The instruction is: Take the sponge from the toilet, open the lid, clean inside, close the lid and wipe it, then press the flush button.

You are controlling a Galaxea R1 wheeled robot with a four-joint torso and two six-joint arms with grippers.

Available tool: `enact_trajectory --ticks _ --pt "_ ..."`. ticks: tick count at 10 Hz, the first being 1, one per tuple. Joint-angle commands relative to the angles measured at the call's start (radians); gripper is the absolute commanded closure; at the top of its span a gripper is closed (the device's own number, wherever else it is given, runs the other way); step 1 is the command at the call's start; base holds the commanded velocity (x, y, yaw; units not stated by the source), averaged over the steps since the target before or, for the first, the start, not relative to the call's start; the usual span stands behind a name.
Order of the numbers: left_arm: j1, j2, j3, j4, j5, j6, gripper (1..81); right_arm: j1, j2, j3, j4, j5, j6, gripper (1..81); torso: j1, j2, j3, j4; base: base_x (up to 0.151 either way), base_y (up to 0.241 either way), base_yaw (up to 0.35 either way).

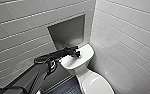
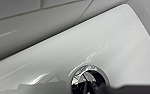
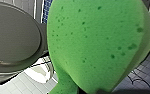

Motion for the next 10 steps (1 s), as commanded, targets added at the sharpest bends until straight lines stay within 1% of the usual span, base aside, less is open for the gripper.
enact_trajectory --ticks 1,2,3,5,6,7,8,10 --pt "-0.092 0.014 0.008 0.080 0.058 0.002 81.1 -0.028 0.002 -0.002 -0.029 -0.067 -0.001 81.1 0.000 0.000 0.000 0.000 0.000 0.000 0.000" --pt "-0.083 0.007 0.012 0.094 0.059 0.002 81.1 -0.025 0.015 -0.015 -0.029 -0.067 -0.001 81.1 0.000 0.000 0.000 0.000 0.000 0.000 0.000" --pt "-0.085 0.001 0.014 0.091 0.085 0.002 81.1 -0.022 0.021 -0.024 -0.027 -0.069 -0.001 81.1 0.000 0.000 0.000 0.000 0.000 0.000 0.000" --pt "-0.106 0.005 0.015 0.084 0.090 0.002 81.1 -0.022 0.022 -0.027 -0.029 -0.069 -0.001 81.1 0.000 0.000 0.000 0.000 0.000 0.000 0.000" --pt "-0.143 0.007 0.018 0.064 0.091 0.001 81.1 -0.022 0.033 -0.042 -0.027 -0.069 0.001 81.1 0.000 0.000 0.000 0.000 0.000 0.000 0.000" --pt "-0.190 -0.004 0.034 0.018 0.105 0.001 81.1 -0.025 0.036 -0.042 -0.029 -0.069 0.001 81.1 0.000 0.000 0.000 0.000 0.000 0.000 0.000" --pt "-0.223 -0.038 0.086 -0.042 0.136 0.001 81.1 -0.023 0.035 -0.044 -0.029 -0.069 0.001 81.1 0.000 0.000 0.000 0.000 0.000 0.000 0.000" --pt "-0.232 -0.156 0.334 -0.099 0.136 0.001 81.1 -0.022 0.033 -0.047 -0.024 -0.069 0.001 81.1 0.000 0.000 0.000 0.000 0.000 0.000 0.000"
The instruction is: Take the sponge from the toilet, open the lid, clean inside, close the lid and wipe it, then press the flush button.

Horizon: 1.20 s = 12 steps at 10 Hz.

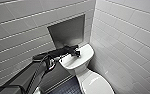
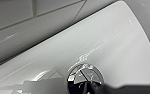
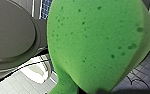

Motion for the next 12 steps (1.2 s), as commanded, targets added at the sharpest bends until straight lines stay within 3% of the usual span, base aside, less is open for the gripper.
enact_trajectory --ticks 1,4,7,8,10,12 --pt "-0.203 -0.173 0.384 -0.105 0.056 0.001 81.1 -0.019 -0.012 0.020 -0.026 -0.067 0.001 81.1 0.000 0.000 0.000 0.000 0.000 0.000 0.000" --pt "-0.212 -0.339 0.651 -0.095 0.053 -0.054 81.1 -0.019 -0.013 0.020 -0.026 -0.067 0.001 81.1 0.000 0.000 0.000 0.000 0.000 0.000 0.000" --pt "-0.131 -0.585 1.044 -0.089 0.056 -0.055 81.1 -0.018 -0.015 0.009 -0.024 -0.067 0.002 81.1 0.000 0.000 0.000 0.000 0.000 0.000 0.000" --pt "-0.072 -0.664 1.129 -0.086 0.056 -0.055 81.1 -0.018 -0.016 0.010 -0.027 -0.067 0.001 81.1 0.000 0.000 0.000 0.000 0.000 0.000 0.000" --pt "0.085 -0.827 1.273 -0.085 0.048 -0.045 81.1 -0.019 -0.018 0.004 -0.026 -0.067 0.001 81.1 0.000 0.000 0.045 0.000 0.000 0.000 0.000" --pt "0.308 -0.936 1.319 -0.011 -0.002 -0.045 81.1 -0.021 -0.010 -0.014 -0.026 -0.067 0.001 81.1 0.000 0.000 0.082 0.000 0.000 0.000 0.000"
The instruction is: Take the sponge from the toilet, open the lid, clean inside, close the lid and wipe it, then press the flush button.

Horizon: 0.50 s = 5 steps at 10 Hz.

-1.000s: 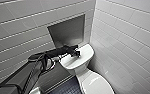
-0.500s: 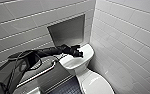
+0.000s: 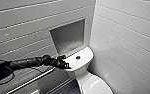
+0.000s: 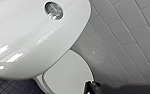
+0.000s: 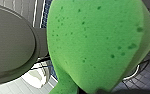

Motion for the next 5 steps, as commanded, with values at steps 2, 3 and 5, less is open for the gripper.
enact_trajectory --ticks 2,3,5 --pt "0.398 -0.265 0.233 0.142 -0.078 0.000 81.1 -0.028 -0.003 0.007 -0.029 -0.066 0.001 81.1 0.000 0.000 0.067 0.000 0.000 0.000 0.000" --pt "0.477 -0.270 0.241 0.194 -0.081 0.000 81.1 -0.030 -0.001 -0.003 -0.029 -0.066 0.001 81.1 0.000 0.000 0.085 0.000 0.000 0.000 0.000" --pt "0.658 -0.270 0.235 0.295 -0.157 0.000 81.1 -0.027 0.009 -0.031 -0.024 -0.066 0.001 81.1 -0.001 0.000 0.124 0.000 0.000 0.000 0.000"
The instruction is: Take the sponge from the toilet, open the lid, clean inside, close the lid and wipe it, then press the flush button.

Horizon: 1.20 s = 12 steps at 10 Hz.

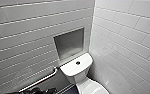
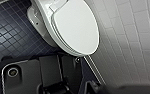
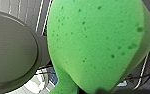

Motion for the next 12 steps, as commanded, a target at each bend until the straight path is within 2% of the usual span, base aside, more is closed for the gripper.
enact_trajectory --ticks 1,4,6,8,11,12 --pt "0.271 -0.097 0.089 0.233 -0.144 0.000 81.1 -0.009 0.000 -0.007 -0.022 -0.056 0.002 81.1 0.000 0.000 0.040 0.000 0.000 0.000 0.000" --pt "0.496 -0.051 -0.035 0.329 -0.273 0.002 81.1 -0.006 0.011 -0.013 -0.017 -0.056 0.002 81.1 -0.001 -0.001 0.096 0.000 0.000 0.000 0.000" --pt "0.602 0.035 -0.186 0.373 -0.339 0.002 81.1 -0.006 0.016 -0.024 -0.016 -0.058 0.004 81.1 -0.002 -0.002 0.132 0.000 0.000 0.000 0.000" --pt "0.664 0.092 -0.294 0.375 -0.372 0.002 81.1 -0.006 0.019 -0.025 -0.017 -0.058 0.002 81.1 -0.004 -0.003 0.170 0.000 0.000 0.000 0.000" --pt "0.716 0.193 -0.450 0.376 -0.370 0.019 81.1 -0.004 0.019 -0.025 -0.017 -0.059 0.002 81.1 -0.006 -0.005 0.219 0.000 0.000 0.000 0.000" --pt "0.733 0.231 -0.512 0.376 -0.370 0.019 81.1 -0.004 0.020 -0.027 -0.017 -0.061 0.002 81.1 -0.006 -0.005 0.200 0.000 0.000 0.000 0.000"
